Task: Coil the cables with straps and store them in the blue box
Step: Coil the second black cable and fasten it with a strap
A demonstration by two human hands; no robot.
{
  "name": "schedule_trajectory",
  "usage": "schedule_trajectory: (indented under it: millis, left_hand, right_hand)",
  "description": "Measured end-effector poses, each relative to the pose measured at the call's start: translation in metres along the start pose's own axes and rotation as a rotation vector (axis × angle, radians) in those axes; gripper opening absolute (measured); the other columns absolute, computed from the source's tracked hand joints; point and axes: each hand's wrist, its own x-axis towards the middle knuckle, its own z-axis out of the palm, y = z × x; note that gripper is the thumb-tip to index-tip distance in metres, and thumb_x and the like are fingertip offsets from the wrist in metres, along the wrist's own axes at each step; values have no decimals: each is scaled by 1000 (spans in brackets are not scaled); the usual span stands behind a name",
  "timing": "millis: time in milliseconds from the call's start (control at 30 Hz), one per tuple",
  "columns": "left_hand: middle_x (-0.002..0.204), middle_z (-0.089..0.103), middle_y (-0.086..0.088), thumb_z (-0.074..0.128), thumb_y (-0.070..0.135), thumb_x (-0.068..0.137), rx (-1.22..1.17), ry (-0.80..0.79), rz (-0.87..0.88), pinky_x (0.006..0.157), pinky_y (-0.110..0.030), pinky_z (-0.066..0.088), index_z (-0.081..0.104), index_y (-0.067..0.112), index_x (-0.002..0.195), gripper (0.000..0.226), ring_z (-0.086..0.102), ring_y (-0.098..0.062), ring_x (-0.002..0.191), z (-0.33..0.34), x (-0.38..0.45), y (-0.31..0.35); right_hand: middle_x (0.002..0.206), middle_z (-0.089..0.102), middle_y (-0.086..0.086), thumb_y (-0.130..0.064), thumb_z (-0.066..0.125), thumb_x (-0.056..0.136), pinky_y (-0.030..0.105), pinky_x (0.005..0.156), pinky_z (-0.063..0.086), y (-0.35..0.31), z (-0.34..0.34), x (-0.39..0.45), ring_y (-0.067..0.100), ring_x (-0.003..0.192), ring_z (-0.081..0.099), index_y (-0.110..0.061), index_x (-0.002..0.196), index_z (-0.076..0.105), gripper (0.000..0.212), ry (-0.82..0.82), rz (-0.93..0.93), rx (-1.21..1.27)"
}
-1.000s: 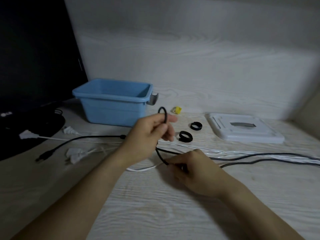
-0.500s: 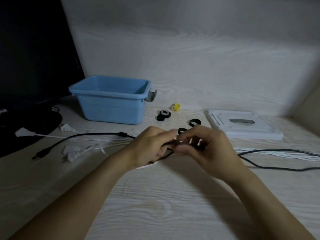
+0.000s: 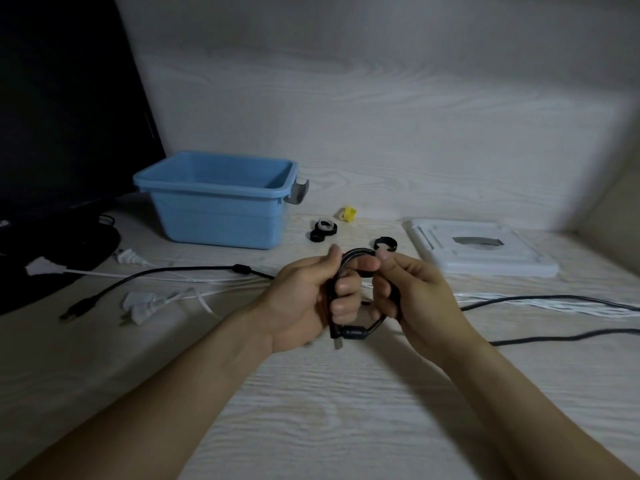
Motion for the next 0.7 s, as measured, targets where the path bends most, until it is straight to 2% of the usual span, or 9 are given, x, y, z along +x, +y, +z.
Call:
schedule_trajectory:
  millis: [100,200,267,333,400,500,600,700]
  left_hand:
    - [62,40,1,40,22,98,-61,-71,-34,50,-25,37,59,4,102,26,40,-12,51,-1,-1,-2]
    - [52,26,9,38,20,97,-151,-82,-76,41,-21,17,55,10,86,23,17,-7,41,-7,-3,4]
    - [53,13,9,37,23,94,-188,9,-73,43,-24,8,54,14,73,28,7,-8,42,-11,-3,10]
    - [52,10,9,38,24,92,-213,108,-4,43,-25,5,49,18,66,29,4,-9,42,-13,-4,17]
    - [46,14,10,37,24,92,-278,208,106,40,-25,5,44,19,62,32,5,-9,39,-18,-3,22]
    - [40,17,9,37,29,98,-390,401,306,35,-23,9,38,22,57,42,12,-7,30,-25,-2,31]
    - [42,16,9,37,31,100,-468,633,456,33,-22,12,34,23,55,46,11,-9,33,-37,-4,43]
    - [44,17,8,36,30,100,-484,757,532,36,-23,12,37,21,57,44,10,-10,38,-48,-10,52]
  right_hand:
    - [55,41,1,-22,47,103,25,42,38,-1,-2,2,11,42,29,-13,66,65,42,27,21,97]
    - [60,52,6,-25,48,102,30,49,45,0,-3,2,17,46,44,-12,75,73,39,-28,-13,-20]
    - [66,61,10,-32,49,99,31,57,52,3,-5,3,22,56,57,-3,90,71,38,-49,-71,-155]
    - [73,67,13,-40,51,95,36,64,55,5,-12,6,23,67,65,-2,95,71,43,-40,-156,-308]
    - [72,69,5,-43,57,94,33,64,53,4,-23,8,16,67,66,-14,87,72,33,6,-283,-589]
    - [60,62,-7,-32,63,95,20,52,40,-2,-40,10,8,52,53,-28,85,70,12,25,-400,-976]
    - [52,55,-16,-29,65,94,16,50,35,-4,-48,11,8,51,51,-27,87,70,9,64,-414,-1037]
    - [50,53,-6,-33,65,93,20,48,34,-1,-49,11,10,47,47,-24,84,68,13,92,-409,-1009]
